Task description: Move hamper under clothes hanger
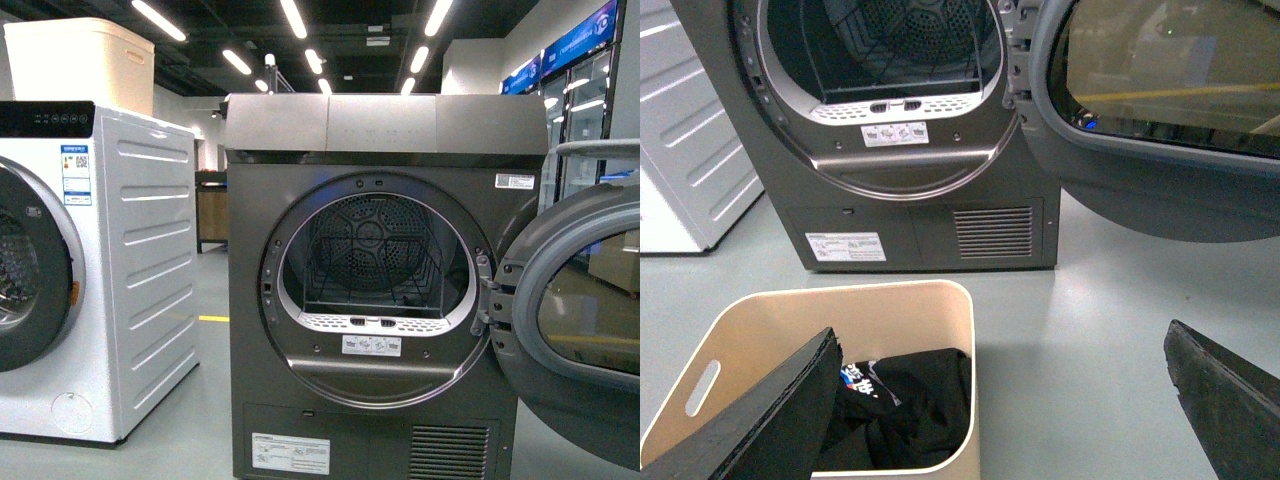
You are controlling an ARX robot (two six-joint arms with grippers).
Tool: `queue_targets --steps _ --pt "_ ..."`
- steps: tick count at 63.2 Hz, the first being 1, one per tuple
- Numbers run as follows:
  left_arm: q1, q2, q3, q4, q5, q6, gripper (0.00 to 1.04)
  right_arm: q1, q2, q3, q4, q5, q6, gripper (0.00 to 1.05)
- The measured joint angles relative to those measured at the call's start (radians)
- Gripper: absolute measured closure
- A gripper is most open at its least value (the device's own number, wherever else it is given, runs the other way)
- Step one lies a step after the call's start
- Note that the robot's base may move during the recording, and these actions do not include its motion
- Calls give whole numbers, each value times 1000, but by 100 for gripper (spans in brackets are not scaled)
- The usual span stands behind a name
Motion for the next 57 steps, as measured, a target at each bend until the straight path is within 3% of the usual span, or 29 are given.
queue_targets --steps 10,26,57 --pt "-17 414 117 227 18 18 7 30 380 144 72 -20 -10 8" --pt "-44 898 290 351 103 26 7 110 851 385 101 19 -26 8" --pt "-105 1307 703 212 72 -42 7 196 1286 702 16 94 -53 8"
